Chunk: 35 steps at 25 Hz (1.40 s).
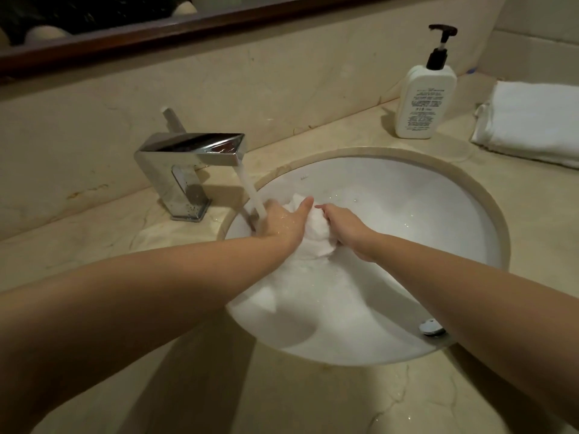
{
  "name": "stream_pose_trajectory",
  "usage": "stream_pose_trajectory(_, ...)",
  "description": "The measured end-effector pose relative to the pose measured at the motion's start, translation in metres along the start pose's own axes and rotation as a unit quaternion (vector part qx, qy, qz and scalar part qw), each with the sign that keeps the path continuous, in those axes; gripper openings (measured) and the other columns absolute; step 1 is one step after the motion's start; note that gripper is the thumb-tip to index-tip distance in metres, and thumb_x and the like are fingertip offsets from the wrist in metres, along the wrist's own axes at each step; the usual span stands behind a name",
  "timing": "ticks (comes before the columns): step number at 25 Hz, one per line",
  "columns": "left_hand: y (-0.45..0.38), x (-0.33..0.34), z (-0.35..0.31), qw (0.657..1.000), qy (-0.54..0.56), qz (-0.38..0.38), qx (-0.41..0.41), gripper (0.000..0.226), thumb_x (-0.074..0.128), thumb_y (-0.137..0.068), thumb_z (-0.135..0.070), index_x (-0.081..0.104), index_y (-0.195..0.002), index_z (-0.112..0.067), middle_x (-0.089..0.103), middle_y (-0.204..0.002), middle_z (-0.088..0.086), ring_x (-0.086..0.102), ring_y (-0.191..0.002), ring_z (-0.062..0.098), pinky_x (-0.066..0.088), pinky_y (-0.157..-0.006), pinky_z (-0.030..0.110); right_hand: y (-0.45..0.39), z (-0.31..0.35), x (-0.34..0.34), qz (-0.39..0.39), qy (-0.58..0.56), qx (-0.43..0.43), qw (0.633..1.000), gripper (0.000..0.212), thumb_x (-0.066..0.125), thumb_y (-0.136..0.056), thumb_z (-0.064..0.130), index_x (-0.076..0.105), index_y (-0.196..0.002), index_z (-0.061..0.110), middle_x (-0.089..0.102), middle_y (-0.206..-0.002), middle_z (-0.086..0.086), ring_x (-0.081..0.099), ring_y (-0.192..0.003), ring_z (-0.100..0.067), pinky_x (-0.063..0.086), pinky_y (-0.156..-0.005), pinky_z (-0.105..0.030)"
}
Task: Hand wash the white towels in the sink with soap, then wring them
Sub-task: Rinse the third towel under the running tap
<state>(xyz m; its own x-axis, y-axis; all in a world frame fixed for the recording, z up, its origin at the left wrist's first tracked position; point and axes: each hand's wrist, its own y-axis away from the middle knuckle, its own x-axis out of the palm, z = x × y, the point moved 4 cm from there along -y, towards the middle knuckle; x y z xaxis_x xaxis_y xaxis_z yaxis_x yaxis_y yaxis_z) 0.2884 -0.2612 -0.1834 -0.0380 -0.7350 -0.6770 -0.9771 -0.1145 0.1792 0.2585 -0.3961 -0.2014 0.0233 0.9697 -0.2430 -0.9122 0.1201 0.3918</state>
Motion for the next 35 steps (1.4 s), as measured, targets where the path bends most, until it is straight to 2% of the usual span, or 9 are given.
stream_pose_trajectory(4,0.009,0.007,0.014,0.996,-0.008,0.028,-0.086,0.092,0.038,-0.084,-0.086,0.048,-0.141,-0.015,0.050,-0.144,0.020,0.047,-0.133,0.039,0.036,-0.113,0.049,0.000,-0.001,-0.001,-0.014,-0.008,-0.010,1.000,0.026,0.041,-0.095,0.036,0.056,-0.088,0.015,0.059,-0.085,0.001,0.055,-0.080,-0.020,0.042,-0.072,-0.032)
stream_pose_trajectory(7,0.010,0.007,0.020,0.994,0.031,0.057,-0.084,0.095,0.040,-0.082,-0.088,0.061,-0.133,-0.011,0.063,-0.133,0.016,0.060,-0.120,0.038,0.046,-0.107,0.045,0.006,-0.005,0.003,-0.032,0.015,-0.054,0.998,0.042,0.048,-0.099,0.053,0.056,-0.107,0.012,0.061,-0.099,0.001,0.058,-0.090,-0.018,0.046,-0.085,-0.035)
stream_pose_trajectory(12,0.003,-0.022,0.006,1.000,0.007,-0.004,-0.013,0.079,0.040,-0.094,-0.075,0.057,-0.134,-0.010,0.060,-0.135,0.015,0.056,-0.125,0.036,0.042,-0.097,0.037,0.011,0.011,0.014,-0.022,-0.007,-0.102,0.995,0.034,0.042,-0.105,0.029,0.042,-0.139,0.022,0.054,-0.111,0.003,0.056,-0.093,-0.009,0.043,-0.076,-0.020)
stream_pose_trajectory(15,-0.001,-0.026,0.009,0.997,0.067,-0.001,-0.024,0.073,0.049,-0.094,-0.069,0.054,-0.134,-0.008,0.060,-0.133,0.013,0.055,-0.127,0.035,0.042,-0.106,0.036,0.008,0.000,0.020,0.004,0.113,-0.080,0.990,0.044,0.030,-0.105,0.025,0.040,-0.147,0.020,0.058,-0.134,-0.004,0.057,-0.115,-0.022,0.046,-0.096,-0.033)
stream_pose_trajectory(19,0.004,-0.021,0.020,0.994,0.100,0.031,-0.035,0.038,0.051,-0.101,-0.046,0.070,-0.098,-0.013,0.066,-0.112,0.014,0.061,-0.118,0.035,0.047,-0.102,0.037,0.009,-0.002,0.012,-0.105,0.176,-0.100,0.974,0.054,0.031,-0.102,0.027,0.024,-0.156,0.026,0.046,-0.146,-0.013,0.048,-0.128,-0.033,0.039,-0.109,-0.045)
stream_pose_trajectory(22,0.007,-0.007,0.022,0.993,0.095,0.055,-0.036,0.053,0.026,-0.110,-0.043,0.061,-0.133,-0.010,0.060,-0.136,0.019,0.052,-0.128,0.039,0.038,-0.106,0.039,0.009,0.000,0.021,-0.060,0.172,-0.153,0.971,0.046,0.029,-0.106,0.024,0.039,-0.150,0.020,0.028,-0.159,-0.009,0.025,-0.148,-0.024,0.020,-0.121,-0.038)
stream_pose_trajectory(26,0.009,0.004,0.024,0.991,0.112,0.060,-0.033,0.057,0.022,-0.108,-0.050,0.062,-0.131,-0.016,0.060,-0.135,0.017,0.054,-0.127,0.036,0.038,-0.112,0.043,0.008,-0.002,0.030,-0.037,0.114,-0.094,0.988,0.052,0.034,-0.104,0.054,0.044,-0.138,0.017,0.055,-0.136,-0.005,0.051,-0.127,-0.025,0.038,-0.098,-0.035)
stream_pose_trajectory(31,0.004,0.020,0.029,0.994,0.081,0.029,-0.064,0.064,0.017,-0.105,-0.059,0.066,-0.125,-0.023,0.065,-0.126,0.013,0.059,-0.118,0.035,0.041,-0.109,0.049,-0.002,0.000,0.040,-0.065,0.134,-0.096,0.984,0.076,0.030,-0.092,0.072,0.042,-0.147,0.021,0.055,-0.143,-0.009,0.050,-0.131,-0.031,0.039,-0.109,-0.045)
stream_pose_trajectory(35,-0.014,0.028,0.028,0.989,0.102,0.018,-0.110,0.069,0.022,-0.103,-0.065,0.067,-0.127,-0.019,0.060,-0.125,0.005,0.057,-0.123,0.029,0.038,-0.107,0.033,-0.020,0.000,0.040,-0.079,0.160,-0.106,0.978,0.081,0.021,-0.086,0.077,0.074,-0.107,0.020,0.073,-0.101,-0.005,0.066,-0.096,-0.024,0.051,-0.091,-0.042)
